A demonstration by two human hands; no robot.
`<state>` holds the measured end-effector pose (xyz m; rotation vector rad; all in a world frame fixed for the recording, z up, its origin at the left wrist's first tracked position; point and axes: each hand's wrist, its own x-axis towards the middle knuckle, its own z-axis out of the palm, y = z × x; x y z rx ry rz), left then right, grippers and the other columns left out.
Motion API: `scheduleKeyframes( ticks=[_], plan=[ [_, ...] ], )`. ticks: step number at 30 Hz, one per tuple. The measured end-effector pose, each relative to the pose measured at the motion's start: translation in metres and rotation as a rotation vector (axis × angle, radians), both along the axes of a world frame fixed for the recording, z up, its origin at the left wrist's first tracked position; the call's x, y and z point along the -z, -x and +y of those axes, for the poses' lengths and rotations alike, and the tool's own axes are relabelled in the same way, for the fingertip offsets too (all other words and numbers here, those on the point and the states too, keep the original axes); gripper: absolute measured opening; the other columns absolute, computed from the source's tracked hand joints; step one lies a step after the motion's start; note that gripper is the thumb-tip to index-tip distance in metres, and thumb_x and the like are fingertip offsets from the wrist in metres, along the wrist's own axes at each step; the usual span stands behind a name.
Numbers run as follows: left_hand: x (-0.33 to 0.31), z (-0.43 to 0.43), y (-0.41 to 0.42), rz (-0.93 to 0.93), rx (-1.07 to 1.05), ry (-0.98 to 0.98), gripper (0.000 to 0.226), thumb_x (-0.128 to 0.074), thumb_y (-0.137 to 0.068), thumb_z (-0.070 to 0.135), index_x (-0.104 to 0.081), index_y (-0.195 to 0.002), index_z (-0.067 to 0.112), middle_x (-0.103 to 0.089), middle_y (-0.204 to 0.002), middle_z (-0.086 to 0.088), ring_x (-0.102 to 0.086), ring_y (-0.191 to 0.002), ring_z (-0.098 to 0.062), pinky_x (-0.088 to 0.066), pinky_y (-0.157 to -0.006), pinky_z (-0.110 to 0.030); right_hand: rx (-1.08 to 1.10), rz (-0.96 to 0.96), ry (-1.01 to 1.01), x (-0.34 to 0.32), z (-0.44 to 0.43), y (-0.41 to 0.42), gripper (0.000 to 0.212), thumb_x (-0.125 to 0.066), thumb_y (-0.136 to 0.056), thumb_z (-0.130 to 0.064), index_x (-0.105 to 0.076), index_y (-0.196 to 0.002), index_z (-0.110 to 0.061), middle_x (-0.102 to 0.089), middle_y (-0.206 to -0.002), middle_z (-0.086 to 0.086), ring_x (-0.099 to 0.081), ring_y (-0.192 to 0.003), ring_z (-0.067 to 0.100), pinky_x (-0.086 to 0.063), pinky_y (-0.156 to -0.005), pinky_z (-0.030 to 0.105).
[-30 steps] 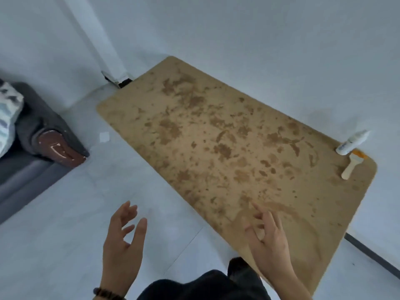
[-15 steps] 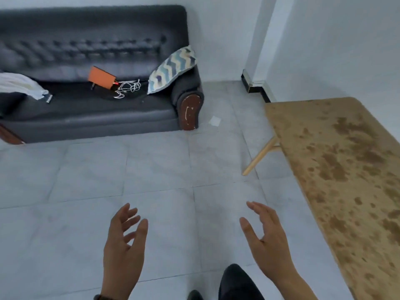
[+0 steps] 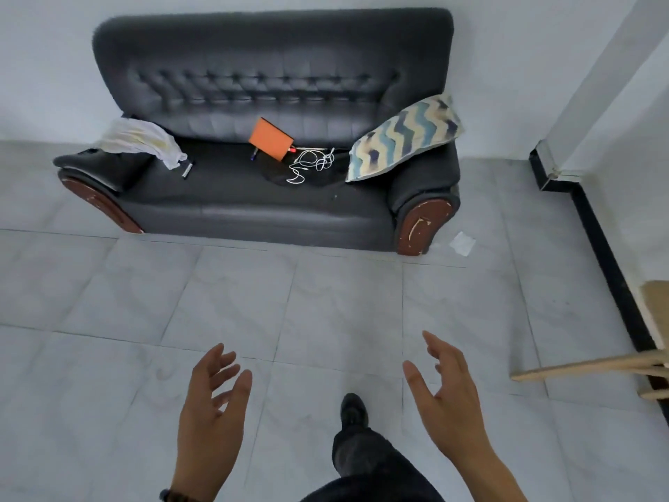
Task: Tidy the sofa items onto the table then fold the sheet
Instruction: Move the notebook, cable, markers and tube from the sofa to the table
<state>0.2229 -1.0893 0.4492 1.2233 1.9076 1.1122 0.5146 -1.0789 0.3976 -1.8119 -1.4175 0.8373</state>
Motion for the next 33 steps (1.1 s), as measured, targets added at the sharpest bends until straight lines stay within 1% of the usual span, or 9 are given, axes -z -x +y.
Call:
scheduleKeyframes(
  ticks=[2, 4, 7, 11, 15, 20, 24, 29, 33],
  plan=[
    [-0.015, 0.051, 0.013, 0.014, -0.009, -0.031, 0.046, -0.064, -0.089, 0.021, -0.046, -0.130, 0.032, -0.061, -0.117, 0.016, -0.058, -0.106, 0.006, -0.048, -0.072, -0.008, -0.058, -0.019, -0.037, -0.015, 0.065, 0.015, 0.048, -0.052, -0.091, -0.053, -0.025, -0.129, -0.065, -0.028, -0.124, -0.047, -0.038, -0.114, -0.021, -0.037, -0.092, 0.015],
    [-0.025, 0.095, 0.026, 0.018, -0.034, -0.044, 0.047, -0.062, -0.090, 0.022, -0.044, -0.133, 0.030, -0.059, -0.119, 0.016, -0.058, -0.108, 0.002, -0.046, -0.074, -0.013, -0.116, -0.040, -0.050, -0.029, 0.125, 0.032, 0.049, -0.051, -0.091, -0.052, -0.033, -0.136, -0.049, -0.034, -0.130, -0.033, -0.043, -0.117, -0.009, -0.039, -0.098, 0.020],
    [-0.030, 0.154, 0.040, 0.010, -0.084, -0.056, 0.048, -0.061, -0.090, 0.024, -0.043, -0.134, 0.029, -0.057, -0.121, 0.015, -0.057, -0.107, 0.003, -0.044, -0.076, -0.013, -0.191, -0.065, -0.059, -0.043, 0.202, 0.058, 0.054, -0.046, -0.089, -0.057, -0.039, -0.139, -0.038, -0.039, -0.135, -0.022, -0.044, -0.121, -0.001, -0.039, -0.101, 0.023],
    [-0.012, 0.238, 0.065, -0.005, -0.134, -0.040, 0.049, -0.062, -0.090, 0.025, -0.043, -0.135, 0.028, -0.057, -0.124, 0.012, -0.057, -0.110, -0.001, -0.044, -0.080, -0.019, -0.251, -0.087, -0.049, -0.033, 0.293, 0.087, 0.048, -0.045, -0.090, -0.059, -0.040, -0.135, -0.042, -0.040, -0.129, -0.028, -0.046, -0.117, -0.003, -0.038, -0.096, 0.017],
    [0.010, 0.343, 0.096, -0.033, -0.154, -0.024, 0.048, -0.061, -0.090, 0.023, -0.044, -0.135, 0.026, -0.057, -0.126, 0.009, -0.058, -0.111, -0.006, -0.044, -0.080, -0.019, -0.221, -0.112, -0.009, -0.013, 0.390, 0.115, 0.044, -0.052, -0.092, -0.051, -0.041, -0.134, -0.042, -0.041, -0.126, -0.027, -0.046, -0.116, -0.002, -0.041, -0.097, 0.021],
    [0.010, 0.493, 0.131, -0.047, -0.095, -0.003, 0.045, -0.060, -0.092, 0.023, -0.043, -0.133, 0.030, -0.055, -0.126, 0.011, -0.055, -0.109, 0.002, -0.043, -0.079, -0.013, -0.196, -0.108, 0.005, -0.019, 0.514, 0.151, 0.043, -0.055, -0.091, -0.047, -0.042, -0.133, -0.044, -0.043, -0.129, -0.025, -0.047, -0.119, 0.000, -0.042, -0.099, 0.024],
    [-0.006, 0.609, 0.146, 0.007, 0.008, -0.003, 0.046, -0.060, -0.092, 0.020, -0.044, -0.135, 0.021, -0.055, -0.123, 0.010, -0.054, -0.108, 0.001, -0.045, -0.082, -0.015, -0.157, -0.073, -0.013, -0.034, 0.605, 0.170, 0.041, -0.059, -0.092, -0.039, -0.044, -0.130, -0.044, -0.046, -0.126, -0.023, -0.044, -0.118, -0.009, -0.038, -0.093, 0.015],
    [-0.006, 0.736, 0.152, 0.019, 0.109, -0.013, 0.048, -0.062, -0.091, 0.020, -0.044, -0.135, 0.024, -0.054, -0.122, 0.017, -0.054, -0.111, 0.002, -0.046, -0.084, -0.018, -0.084, -0.003, -0.012, -0.029, 0.713, 0.191, 0.042, -0.062, -0.091, -0.036, -0.046, -0.129, -0.046, -0.041, -0.125, -0.034, -0.043, -0.118, -0.013, -0.036, -0.084, 0.002],
    [0.016, 0.821, 0.153, -0.006, 0.098, 0.077, 0.046, -0.062, -0.092, 0.019, -0.046, -0.134, 0.025, -0.055, -0.123, 0.014, -0.053, -0.110, 0.004, -0.045, -0.085, -0.019, -0.071, 0.031, 0.056, -0.008, 0.801, 0.201, 0.040, -0.062, -0.092, -0.034, -0.050, -0.130, -0.038, -0.043, -0.124, -0.031, -0.043, -0.119, -0.011, -0.029, -0.091, -0.002]
  ],
)
